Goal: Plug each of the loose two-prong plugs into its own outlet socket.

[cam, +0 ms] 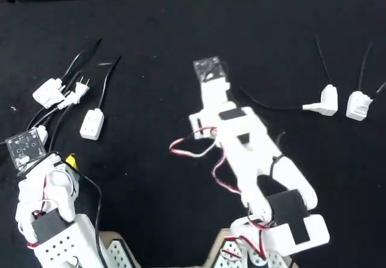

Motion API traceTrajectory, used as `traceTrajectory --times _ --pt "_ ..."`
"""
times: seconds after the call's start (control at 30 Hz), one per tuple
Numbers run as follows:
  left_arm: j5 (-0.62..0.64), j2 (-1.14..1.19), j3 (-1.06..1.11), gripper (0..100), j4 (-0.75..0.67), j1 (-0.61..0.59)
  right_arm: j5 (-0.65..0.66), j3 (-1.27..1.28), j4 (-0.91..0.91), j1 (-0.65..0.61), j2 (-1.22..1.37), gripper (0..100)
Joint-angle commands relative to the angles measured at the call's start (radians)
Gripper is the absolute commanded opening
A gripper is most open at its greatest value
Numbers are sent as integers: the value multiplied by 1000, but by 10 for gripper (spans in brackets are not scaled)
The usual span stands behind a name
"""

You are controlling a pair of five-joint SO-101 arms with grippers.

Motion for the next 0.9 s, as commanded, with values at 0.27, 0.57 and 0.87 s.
traceTrajectory --times 0.27,0.57,0.87 --pt "5 -5 -12 245 -6 -8 -3 127 -101 -98 -188 201" --pt "6 -5 -16 245 -6 -8 5 300 -315 -126 -295 201" --pt "-100 -5 -96 248 3 -18 5 317 -330 -130 -294 201"
